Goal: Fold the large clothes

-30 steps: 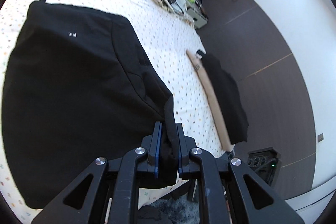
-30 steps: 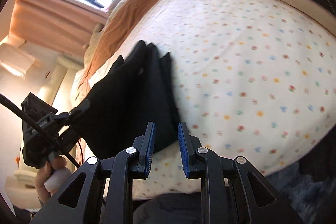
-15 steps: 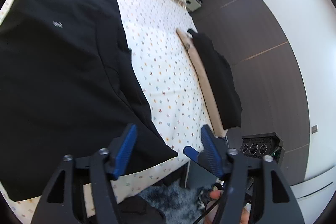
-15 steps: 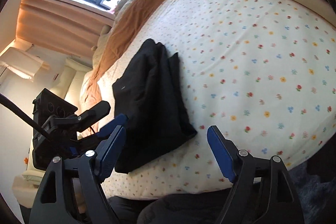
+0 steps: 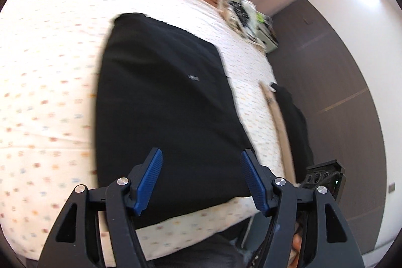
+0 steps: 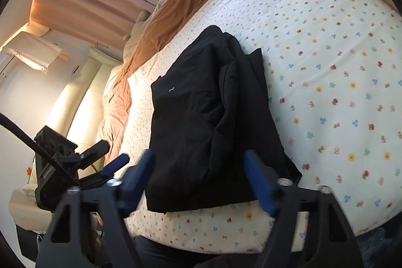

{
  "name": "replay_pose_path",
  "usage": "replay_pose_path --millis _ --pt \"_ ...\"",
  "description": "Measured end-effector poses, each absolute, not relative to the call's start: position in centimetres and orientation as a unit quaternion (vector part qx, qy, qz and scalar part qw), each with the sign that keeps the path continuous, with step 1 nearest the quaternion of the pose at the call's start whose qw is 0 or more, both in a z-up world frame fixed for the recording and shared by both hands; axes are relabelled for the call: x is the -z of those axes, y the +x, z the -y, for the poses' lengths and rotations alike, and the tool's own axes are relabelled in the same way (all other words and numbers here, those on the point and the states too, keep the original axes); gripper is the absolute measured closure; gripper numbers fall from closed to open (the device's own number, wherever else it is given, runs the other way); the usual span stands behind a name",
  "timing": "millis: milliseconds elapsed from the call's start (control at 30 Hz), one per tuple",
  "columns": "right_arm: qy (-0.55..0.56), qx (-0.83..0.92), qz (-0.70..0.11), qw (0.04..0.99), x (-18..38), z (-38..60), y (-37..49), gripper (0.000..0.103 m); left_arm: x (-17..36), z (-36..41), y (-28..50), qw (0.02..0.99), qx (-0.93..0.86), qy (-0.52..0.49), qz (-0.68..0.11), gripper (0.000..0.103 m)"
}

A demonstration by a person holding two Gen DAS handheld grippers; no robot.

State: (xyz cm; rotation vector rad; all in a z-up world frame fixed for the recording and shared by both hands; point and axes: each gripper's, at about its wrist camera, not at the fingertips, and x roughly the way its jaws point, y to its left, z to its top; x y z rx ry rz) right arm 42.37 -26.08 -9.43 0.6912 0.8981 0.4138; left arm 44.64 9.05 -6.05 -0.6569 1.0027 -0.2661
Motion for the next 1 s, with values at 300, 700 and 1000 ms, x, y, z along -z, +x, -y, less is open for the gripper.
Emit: replay_pose_path --millis 300,700,1000 --pt "0.361 -0.194 -0.391 0.824 10.8 27.3 41.5 0.095 9.6 -12.2 43.4 0.812 0.077 -0.309 -0.489 0.038" --pt "0.413 -0.170 -0.413 0.794 16.3 30.6 40.4 0.096 13.2 -9.5 44.2 0.797 0.103 -0.302 -0.513 0.045" --pt "0.422 -0.179 -0.420 0.783 15.5 30.9 40.1 0.092 13.5 -10.3 44.4 0.795 0.116 -0.306 -0.511 0.045"
